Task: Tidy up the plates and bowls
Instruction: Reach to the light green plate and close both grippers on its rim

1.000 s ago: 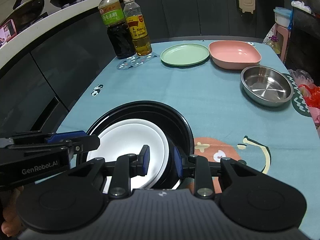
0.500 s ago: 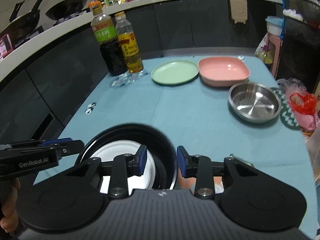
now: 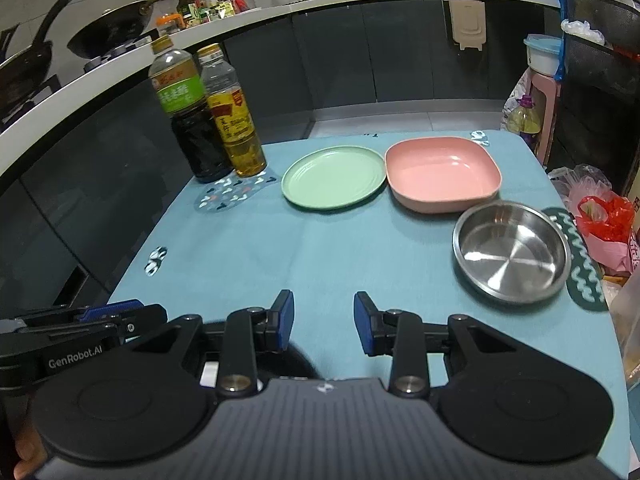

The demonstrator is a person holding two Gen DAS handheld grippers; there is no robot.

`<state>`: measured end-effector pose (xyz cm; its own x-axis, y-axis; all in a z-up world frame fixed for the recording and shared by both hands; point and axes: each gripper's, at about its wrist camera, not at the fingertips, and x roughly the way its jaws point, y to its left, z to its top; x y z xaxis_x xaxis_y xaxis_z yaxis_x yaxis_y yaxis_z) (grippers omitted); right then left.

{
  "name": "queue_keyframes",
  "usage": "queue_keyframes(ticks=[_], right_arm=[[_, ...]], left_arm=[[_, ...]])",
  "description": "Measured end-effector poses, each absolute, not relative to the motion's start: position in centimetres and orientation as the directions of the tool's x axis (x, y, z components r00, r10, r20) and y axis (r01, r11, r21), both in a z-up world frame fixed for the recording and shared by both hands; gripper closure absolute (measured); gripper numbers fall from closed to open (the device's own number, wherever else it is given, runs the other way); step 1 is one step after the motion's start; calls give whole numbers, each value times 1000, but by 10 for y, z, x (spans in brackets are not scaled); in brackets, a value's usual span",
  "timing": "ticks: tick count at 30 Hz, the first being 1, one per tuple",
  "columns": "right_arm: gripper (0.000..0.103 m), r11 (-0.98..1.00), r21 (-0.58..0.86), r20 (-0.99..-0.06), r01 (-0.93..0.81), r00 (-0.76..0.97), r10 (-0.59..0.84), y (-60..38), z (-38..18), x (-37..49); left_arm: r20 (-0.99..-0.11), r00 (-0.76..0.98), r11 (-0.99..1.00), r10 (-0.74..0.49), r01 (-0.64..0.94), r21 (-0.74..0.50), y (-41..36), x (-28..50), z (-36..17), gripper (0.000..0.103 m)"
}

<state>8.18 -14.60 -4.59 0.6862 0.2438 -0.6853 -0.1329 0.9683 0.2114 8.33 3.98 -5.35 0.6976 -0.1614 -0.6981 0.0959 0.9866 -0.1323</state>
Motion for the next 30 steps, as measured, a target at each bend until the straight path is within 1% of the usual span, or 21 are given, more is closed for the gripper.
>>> queue_keyframes(ticks=[4, 8, 12, 20, 25, 30], right_arm=[[70, 971, 212, -681, -113, 695, 230, -151, -42, 104], [70, 969, 234, -657, -77, 722, 216, -161, -31, 125], [64, 965, 259, -646, -52, 733, 213, -167, -25, 143], [64, 962, 272, -713, -11, 669, 209, -164, -48, 185], [64, 964, 266, -751, 11, 630, 200, -161, -64, 209], [64, 954, 295, -756, 55, 624, 198, -162, -76, 228]], left_arm=[[-700, 700, 989, -145, 92, -113, 35, 107, -53, 81], [-705, 696, 991, -135, 99, -92, 29, 130, -52, 81], [-714, 687, 991, -134, 107, -84, 25, 153, -52, 81], [-725, 674, 990, -143, 100, -103, 20, 200, -63, 81], [-727, 675, 991, -128, 68, -111, 23, 230, -73, 81], [-713, 685, 985, -152, 48, -164, 28, 262, -84, 81]])
